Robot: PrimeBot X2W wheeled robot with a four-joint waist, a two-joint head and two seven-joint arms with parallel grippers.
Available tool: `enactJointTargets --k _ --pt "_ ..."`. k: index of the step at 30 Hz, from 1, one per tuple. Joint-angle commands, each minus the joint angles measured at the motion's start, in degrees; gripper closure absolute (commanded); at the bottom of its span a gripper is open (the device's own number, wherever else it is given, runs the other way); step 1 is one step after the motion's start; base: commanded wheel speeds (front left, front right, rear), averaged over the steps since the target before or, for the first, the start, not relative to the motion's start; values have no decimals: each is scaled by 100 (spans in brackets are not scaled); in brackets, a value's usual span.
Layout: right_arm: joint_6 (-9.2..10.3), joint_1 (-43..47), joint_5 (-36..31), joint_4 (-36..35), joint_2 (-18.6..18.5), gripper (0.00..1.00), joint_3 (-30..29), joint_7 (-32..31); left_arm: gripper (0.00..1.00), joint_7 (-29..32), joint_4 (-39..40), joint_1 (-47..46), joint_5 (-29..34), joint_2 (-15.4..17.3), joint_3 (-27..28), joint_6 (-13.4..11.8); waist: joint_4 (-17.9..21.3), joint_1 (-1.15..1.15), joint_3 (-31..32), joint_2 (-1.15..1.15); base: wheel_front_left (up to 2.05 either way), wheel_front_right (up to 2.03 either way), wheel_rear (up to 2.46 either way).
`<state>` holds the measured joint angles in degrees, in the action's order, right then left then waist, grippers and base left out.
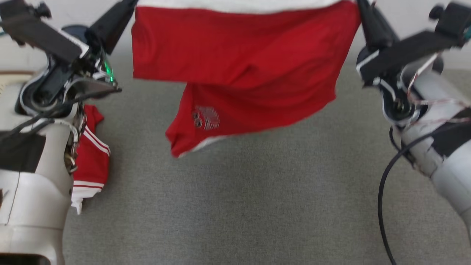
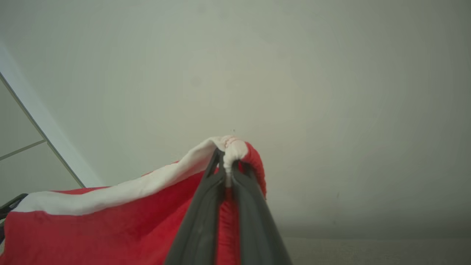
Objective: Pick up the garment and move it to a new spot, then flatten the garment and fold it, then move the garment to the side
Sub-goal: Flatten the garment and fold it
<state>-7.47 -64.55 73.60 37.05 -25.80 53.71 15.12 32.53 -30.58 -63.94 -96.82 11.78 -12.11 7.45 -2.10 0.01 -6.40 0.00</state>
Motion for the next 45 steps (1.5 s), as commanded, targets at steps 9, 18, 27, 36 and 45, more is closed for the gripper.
enactJointTargets --k 9,18,27,36,45 --pt "-5 -1551 -435 674 339 100 192 0 100 -1552 336 -1020 1866 85 -693 3 162 -1 -1528 0 0 0 0" --pt "-4 -2912 -1641 1373 732 100 -727 1 100 -4063 -97 -2389 3774 627 -2153 3 269 -1 -2369 0 0 0 0" --pt "-4 -2074 -1539 1127 877 100 -824 -108 100 -4721 -198 -2101 3139 765 -3287 3 253 -1 -2521 0 0 0 0" --pt "-5 -429 -18 -458 -235 100 217 -696 100 -4778 592 -642 2340 1143 -3732 3 293 -1 -2162 0 0 0 0" --pt "-4 1134 1033 -1495 -1092 100 845 -799 100 -4781 970 1188 2042 1056 -3609 3 261 -1 -1280 0 0 0 0"
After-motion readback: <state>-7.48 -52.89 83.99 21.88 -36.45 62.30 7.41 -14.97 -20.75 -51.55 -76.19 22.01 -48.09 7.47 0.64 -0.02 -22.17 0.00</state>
